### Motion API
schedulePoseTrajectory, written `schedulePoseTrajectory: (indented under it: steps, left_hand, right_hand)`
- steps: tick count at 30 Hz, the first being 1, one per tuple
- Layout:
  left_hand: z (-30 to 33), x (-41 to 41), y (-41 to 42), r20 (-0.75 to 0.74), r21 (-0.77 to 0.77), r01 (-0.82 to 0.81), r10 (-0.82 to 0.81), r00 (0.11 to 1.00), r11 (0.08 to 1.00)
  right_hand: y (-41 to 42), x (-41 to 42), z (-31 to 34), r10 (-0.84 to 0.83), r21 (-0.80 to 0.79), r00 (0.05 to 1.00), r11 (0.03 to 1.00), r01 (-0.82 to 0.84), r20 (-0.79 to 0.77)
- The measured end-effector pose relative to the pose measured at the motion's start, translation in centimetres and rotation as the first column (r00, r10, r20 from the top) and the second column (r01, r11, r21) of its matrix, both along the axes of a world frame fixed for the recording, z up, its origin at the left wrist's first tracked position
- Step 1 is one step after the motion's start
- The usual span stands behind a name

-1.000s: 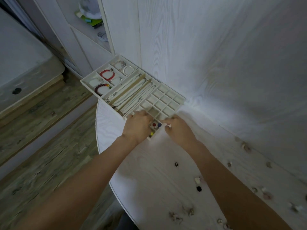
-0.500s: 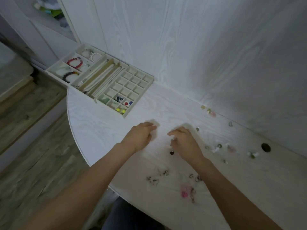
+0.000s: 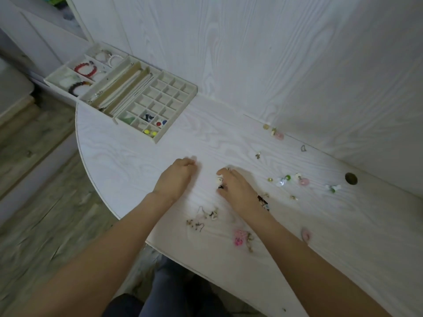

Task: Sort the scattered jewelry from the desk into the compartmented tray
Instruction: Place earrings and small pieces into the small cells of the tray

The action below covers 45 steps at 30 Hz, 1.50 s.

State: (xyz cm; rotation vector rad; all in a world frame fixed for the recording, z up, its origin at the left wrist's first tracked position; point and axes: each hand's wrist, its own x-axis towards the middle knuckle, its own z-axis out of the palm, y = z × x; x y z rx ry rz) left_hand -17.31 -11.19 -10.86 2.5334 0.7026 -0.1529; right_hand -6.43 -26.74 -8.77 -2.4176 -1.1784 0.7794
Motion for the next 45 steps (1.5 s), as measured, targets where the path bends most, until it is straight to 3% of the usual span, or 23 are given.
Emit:
schedulePoseTrajectory:
  steps: [3,12,14,16,18,21,23,25,28,32,35,40,45]
  left_hand:
    - [0.4,-0.1,0.8,0.052,0.090,0.013,-0.018,0.998,0.996]
    - [1.6,1.3,1.3,-0.046,0.125,0.065,-0.059,0.997,0.990]
    - [1.5,1.5,1.4,-0.014,0.052,0.034,-0.033,0.999,0.998]
    - [1.8,1.6,1.6,0.072,-0.122,-0.110,0.120,0.990,0.986]
    - [2.8,1.6,1.8,0.150,-0.342,-0.254,0.320,0.935,0.905]
    - [5.2,1.2,2.2,0.178,-0.714,-0.271,0.542,0.821,0.645]
    - [6.6,0.9,2.9,0.146,-0.835,-0.231,0.605,0.783,0.500]
    - [7.6,0.5,4.1,0.129,-0.859,-0.229,0.628,0.768,0.457]
    - [8.9,0.1,6.0,0.142,-0.847,-0.243,0.643,0.753,0.472]
    - [9.9,-0.3,8.0,0.169,-0.827,-0.259,0.659,0.733,0.500]
    - [10.3,-0.4,9.6,0.185,-0.773,-0.268,0.608,0.772,0.574]
    - [10.8,-0.8,12.3,0.179,-0.646,-0.255,0.467,0.866,0.719]
    - [10.4,-1.3,15.2,0.216,-0.638,-0.231,0.458,0.863,0.735]
  right_hand:
    - [0.6,-0.1,-0.1,0.002,0.006,0.999,1.000,-0.002,0.034]
    - [2.3,0.5,-0.3,0.016,-0.025,0.999,1.000,-0.015,0.040]
    - [2.5,0.5,-0.1,-0.043,0.004,0.999,0.999,0.043,0.007]
    - [2.7,0.7,0.5,-0.124,0.072,0.991,0.989,0.127,-0.047]
    - [2.9,0.7,1.5,-0.230,0.130,0.951,0.957,0.259,-0.204]
    - [4.1,0.9,3.5,-0.341,0.131,0.765,0.867,0.480,-0.546]
    - [5.3,1.0,5.1,-0.333,0.107,0.653,0.836,0.539,-0.680]
    - [6.6,1.0,6.6,-0.303,0.104,0.608,0.834,0.541,-0.734]
    - [9.0,0.9,7.7,-0.215,0.187,0.628,0.839,0.510,-0.748]
    - [12.2,0.7,8.5,-0.099,0.309,0.770,0.878,0.366,-0.631]
    - [14.3,0.6,8.6,-0.036,0.359,0.852,0.897,0.258,-0.522]
    - [17.4,0.4,7.8,-0.027,0.338,0.920,0.926,0.170,-0.390]
    - [20.6,0.5,7.7,-0.004,0.284,0.952,0.954,0.095,-0.306]
